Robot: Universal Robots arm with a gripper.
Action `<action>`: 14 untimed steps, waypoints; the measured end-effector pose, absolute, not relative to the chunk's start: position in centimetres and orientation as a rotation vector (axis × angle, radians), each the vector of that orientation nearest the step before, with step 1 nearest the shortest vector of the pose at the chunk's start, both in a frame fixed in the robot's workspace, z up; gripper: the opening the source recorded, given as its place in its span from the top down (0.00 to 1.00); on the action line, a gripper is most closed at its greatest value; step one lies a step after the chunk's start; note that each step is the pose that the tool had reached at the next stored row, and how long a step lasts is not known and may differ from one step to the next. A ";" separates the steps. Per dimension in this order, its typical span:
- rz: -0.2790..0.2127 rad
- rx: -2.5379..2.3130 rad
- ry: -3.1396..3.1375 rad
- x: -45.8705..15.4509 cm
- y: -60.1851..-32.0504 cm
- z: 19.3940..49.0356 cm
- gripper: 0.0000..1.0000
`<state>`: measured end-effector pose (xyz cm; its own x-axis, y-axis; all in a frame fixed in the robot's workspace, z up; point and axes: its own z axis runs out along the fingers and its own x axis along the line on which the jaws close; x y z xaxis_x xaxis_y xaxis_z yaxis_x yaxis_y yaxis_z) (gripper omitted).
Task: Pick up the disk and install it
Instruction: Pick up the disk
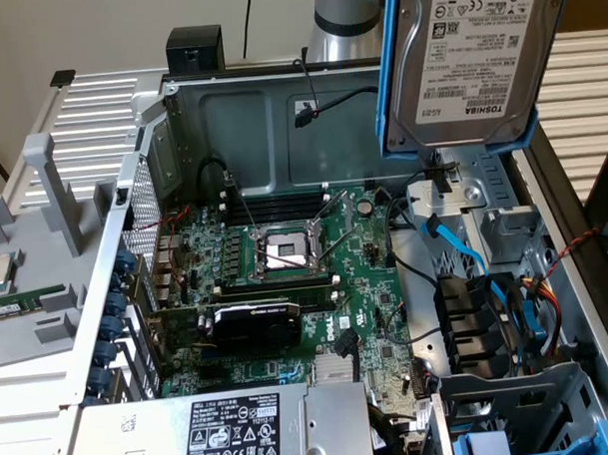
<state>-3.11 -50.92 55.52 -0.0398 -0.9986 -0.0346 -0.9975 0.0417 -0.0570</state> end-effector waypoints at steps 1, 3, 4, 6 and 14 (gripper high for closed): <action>-0.026 -2.131 2.220 -3.0 -51.0 55.5 0.64; -0.026 -2.130 2.221 -3.0 -51.3 55.5 0.64; -0.026 -2.130 2.221 -2.9 -51.4 55.5 0.64; -0.026 -2.129 2.222 -2.8 -51.7 55.5 0.64; -0.027 -2.124 2.226 -2.6 -52.9 55.6 0.64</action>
